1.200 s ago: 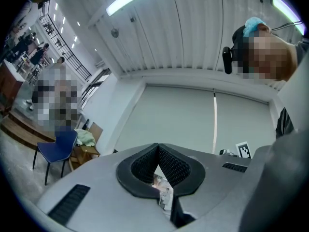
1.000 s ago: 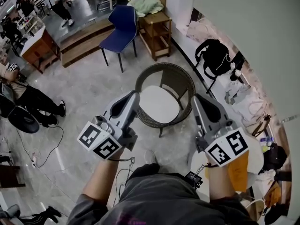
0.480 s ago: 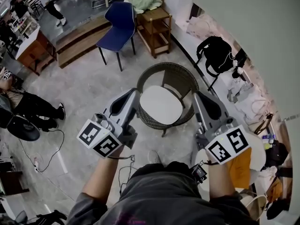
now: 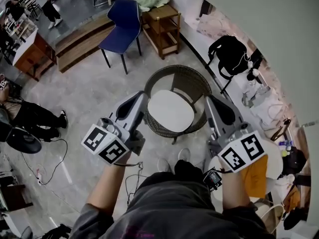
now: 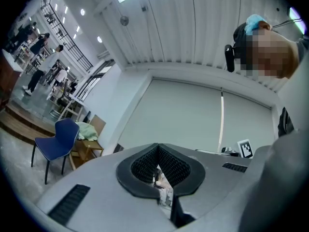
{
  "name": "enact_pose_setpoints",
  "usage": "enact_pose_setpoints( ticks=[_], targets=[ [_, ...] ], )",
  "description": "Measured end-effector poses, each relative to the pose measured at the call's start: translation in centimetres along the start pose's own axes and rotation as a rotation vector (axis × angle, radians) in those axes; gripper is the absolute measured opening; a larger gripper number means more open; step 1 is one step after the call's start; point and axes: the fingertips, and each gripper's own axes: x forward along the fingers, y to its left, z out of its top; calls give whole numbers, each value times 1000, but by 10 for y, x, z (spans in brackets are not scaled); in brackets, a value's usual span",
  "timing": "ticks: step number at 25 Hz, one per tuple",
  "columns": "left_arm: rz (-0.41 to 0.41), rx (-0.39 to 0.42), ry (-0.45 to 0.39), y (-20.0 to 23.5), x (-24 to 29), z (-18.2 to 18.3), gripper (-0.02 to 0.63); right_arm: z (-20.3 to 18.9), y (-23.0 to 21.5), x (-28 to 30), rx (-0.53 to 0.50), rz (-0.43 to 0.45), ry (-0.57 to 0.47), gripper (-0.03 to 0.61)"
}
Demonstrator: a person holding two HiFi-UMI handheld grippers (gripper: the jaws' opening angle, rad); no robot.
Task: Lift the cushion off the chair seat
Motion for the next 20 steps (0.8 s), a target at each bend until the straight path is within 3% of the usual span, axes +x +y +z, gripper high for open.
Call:
enact_pose_setpoints(
  ticks=[20],
  targets=[
    [122,-34,136,91,112,-88,9,-94,-145,82,60,15,149,12]
  ],
)
